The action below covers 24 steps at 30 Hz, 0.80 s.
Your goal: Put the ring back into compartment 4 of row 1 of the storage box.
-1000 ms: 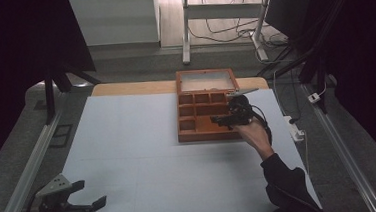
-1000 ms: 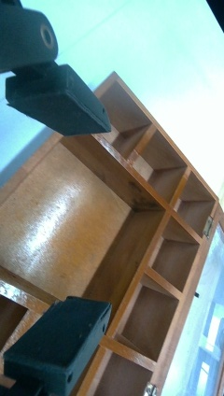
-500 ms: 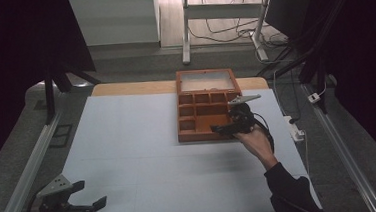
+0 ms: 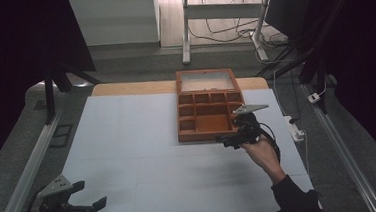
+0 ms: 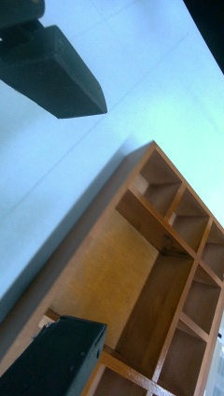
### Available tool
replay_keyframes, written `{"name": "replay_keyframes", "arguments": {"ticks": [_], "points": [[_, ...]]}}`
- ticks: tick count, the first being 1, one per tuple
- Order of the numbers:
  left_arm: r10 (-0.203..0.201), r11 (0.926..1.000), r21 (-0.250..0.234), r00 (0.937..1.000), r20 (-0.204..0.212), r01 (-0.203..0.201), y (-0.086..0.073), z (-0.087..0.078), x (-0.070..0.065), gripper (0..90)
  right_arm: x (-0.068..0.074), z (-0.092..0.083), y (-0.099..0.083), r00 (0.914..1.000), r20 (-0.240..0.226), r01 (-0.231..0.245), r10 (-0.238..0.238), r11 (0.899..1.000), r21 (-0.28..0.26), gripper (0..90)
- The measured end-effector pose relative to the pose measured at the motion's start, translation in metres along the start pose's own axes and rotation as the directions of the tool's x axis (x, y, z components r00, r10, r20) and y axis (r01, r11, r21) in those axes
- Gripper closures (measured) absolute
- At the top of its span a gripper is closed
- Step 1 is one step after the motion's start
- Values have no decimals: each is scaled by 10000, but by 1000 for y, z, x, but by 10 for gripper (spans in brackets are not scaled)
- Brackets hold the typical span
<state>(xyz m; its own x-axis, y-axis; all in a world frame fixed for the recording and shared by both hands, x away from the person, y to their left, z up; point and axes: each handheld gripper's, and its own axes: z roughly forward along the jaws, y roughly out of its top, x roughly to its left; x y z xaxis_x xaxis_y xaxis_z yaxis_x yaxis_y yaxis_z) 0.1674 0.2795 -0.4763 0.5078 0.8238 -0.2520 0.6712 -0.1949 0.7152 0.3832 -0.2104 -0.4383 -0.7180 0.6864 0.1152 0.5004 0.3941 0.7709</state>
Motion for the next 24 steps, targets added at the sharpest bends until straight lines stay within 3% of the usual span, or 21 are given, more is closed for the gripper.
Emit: {"name": "replay_keyframes", "arguments": {"ticks": [9,24], "points": [[-6,10000,6,10000,-20,6,0,0,0,0,13,-13,-11,9992,112,388,-390,9991,180,0],[-35,10000,19,10000,-28,35,0,0,0,0,25,-34,-32,9990,145,417,-418,9991,101,0]]}}
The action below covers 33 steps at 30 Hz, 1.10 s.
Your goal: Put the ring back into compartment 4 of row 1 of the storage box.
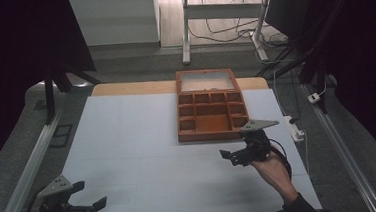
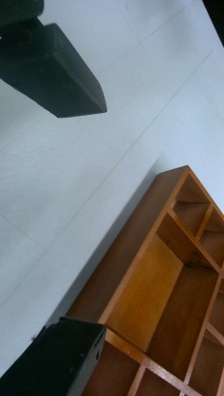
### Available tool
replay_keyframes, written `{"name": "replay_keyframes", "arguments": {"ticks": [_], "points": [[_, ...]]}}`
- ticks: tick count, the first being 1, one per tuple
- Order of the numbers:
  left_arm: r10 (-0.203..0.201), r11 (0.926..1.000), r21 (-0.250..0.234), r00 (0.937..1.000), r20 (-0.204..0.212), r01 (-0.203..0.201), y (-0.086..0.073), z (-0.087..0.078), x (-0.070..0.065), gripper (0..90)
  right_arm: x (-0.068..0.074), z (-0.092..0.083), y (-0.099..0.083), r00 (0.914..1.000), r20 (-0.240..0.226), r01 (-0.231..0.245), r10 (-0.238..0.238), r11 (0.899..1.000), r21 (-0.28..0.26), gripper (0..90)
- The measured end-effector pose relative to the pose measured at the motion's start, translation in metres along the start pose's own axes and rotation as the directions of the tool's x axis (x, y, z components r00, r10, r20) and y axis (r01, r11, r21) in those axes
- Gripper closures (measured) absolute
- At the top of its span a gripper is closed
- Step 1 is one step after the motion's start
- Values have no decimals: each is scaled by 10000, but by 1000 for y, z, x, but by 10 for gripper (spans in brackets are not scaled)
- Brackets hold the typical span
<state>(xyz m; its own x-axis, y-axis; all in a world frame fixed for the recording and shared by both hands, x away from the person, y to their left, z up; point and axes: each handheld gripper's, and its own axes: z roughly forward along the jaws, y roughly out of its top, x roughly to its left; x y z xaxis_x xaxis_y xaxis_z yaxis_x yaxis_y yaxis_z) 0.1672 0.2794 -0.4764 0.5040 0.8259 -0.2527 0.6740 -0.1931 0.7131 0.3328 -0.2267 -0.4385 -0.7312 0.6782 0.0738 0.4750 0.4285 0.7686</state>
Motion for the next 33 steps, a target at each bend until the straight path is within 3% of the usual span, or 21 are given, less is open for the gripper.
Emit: {"name": "replay_keyframes", "arguments": {"ticks": [18,33], "points": [[-24,10000,19,10000,-14,24,0,0,0,0,10,-33,-25,9992,388,3,1,9999,-123,0],[-62,10000,20,10000,-31,62,0,0,1,0,9,-67,-54,9920,1189,-387,426,9986,-355,0]]}}
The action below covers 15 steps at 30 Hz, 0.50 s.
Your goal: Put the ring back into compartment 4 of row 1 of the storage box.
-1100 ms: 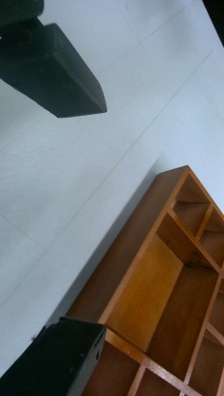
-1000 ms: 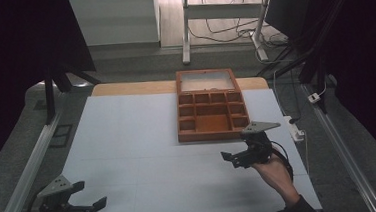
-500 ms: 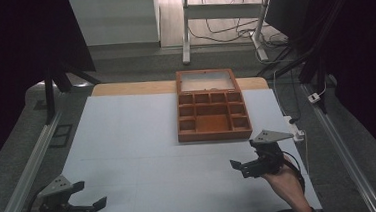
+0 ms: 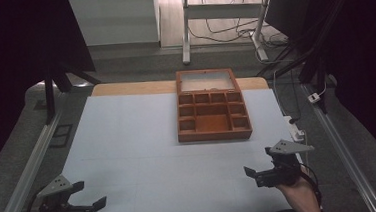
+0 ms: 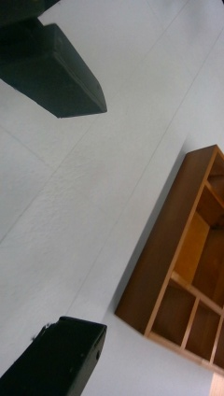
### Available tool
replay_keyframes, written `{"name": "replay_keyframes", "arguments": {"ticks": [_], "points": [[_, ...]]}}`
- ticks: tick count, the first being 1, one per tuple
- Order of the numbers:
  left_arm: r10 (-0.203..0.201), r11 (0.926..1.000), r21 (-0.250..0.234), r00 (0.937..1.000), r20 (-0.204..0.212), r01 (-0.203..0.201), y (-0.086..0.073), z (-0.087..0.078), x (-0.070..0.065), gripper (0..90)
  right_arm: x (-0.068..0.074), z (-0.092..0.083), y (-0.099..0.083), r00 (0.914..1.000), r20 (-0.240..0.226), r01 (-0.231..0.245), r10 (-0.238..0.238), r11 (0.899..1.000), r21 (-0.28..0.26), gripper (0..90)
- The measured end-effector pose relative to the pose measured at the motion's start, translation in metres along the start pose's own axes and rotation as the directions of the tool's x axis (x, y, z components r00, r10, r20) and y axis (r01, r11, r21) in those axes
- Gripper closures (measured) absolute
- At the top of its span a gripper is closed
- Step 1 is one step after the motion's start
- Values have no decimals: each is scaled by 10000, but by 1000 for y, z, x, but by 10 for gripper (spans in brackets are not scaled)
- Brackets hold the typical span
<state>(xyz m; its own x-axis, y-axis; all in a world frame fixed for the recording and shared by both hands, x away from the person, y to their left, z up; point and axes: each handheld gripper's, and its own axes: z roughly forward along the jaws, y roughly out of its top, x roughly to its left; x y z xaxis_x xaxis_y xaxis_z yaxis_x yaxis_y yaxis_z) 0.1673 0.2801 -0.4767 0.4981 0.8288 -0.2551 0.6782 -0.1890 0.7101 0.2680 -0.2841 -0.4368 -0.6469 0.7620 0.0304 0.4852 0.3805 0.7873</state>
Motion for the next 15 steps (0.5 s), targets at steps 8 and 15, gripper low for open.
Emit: {"name": "replay_keyframes", "arguments": {"ticks": [8,15], "points": [[-41,10000,9,10000,-13,41,0,0,0,0,1,-15,-16,9986,413,-317,317,9995,-27,0],[-35,10000,18,10000,-74,35,0,0,0,0,-1,-27,-32,9948,691,-750,745,9972,46,0]]}}
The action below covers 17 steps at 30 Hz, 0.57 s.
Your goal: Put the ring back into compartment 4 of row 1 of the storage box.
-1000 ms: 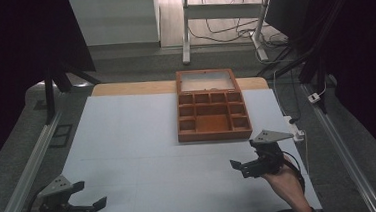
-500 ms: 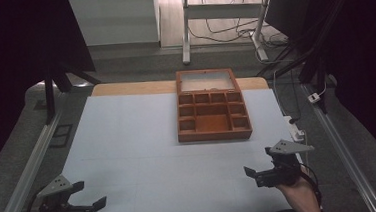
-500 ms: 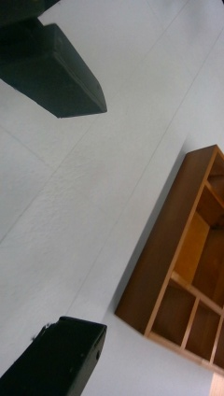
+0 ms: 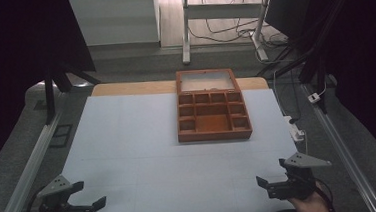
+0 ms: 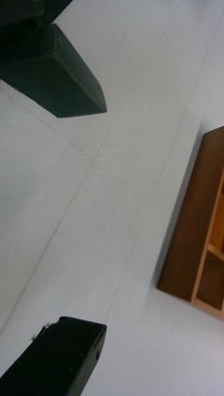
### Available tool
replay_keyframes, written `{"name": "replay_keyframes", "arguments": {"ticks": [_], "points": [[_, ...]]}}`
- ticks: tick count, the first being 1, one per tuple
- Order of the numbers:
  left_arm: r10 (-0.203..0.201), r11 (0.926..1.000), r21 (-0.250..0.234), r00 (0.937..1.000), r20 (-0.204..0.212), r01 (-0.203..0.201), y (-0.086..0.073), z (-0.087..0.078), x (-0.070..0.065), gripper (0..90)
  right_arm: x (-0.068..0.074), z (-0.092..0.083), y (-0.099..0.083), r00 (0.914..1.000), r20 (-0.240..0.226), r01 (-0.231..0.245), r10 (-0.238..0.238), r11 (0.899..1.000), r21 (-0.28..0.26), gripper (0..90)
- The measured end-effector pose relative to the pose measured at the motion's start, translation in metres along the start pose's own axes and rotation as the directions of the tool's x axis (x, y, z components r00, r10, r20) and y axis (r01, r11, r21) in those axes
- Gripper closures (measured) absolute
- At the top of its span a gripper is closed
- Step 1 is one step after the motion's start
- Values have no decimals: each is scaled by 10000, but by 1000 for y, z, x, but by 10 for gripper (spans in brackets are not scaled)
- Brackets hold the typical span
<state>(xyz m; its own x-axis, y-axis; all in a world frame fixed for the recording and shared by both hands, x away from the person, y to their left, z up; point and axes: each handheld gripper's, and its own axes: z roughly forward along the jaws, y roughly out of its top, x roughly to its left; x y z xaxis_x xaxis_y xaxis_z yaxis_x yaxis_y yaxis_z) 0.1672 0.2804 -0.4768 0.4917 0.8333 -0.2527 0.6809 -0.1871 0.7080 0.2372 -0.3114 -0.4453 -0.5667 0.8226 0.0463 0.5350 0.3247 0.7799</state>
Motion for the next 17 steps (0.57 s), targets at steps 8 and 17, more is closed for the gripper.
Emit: {"name": "replay_keyframes", "arguments": {"ticks": [8,17], "points": [[39,10000,61,10000,-76,-39,-1,0,0,0,-1,-8,-15,9996,103,-285,281,9989,367,0],[20,9997,229,9998,-181,-16,0,3,-1,0,2,-7,-20,9998,97,-168,158,9944,1048,0]]}}
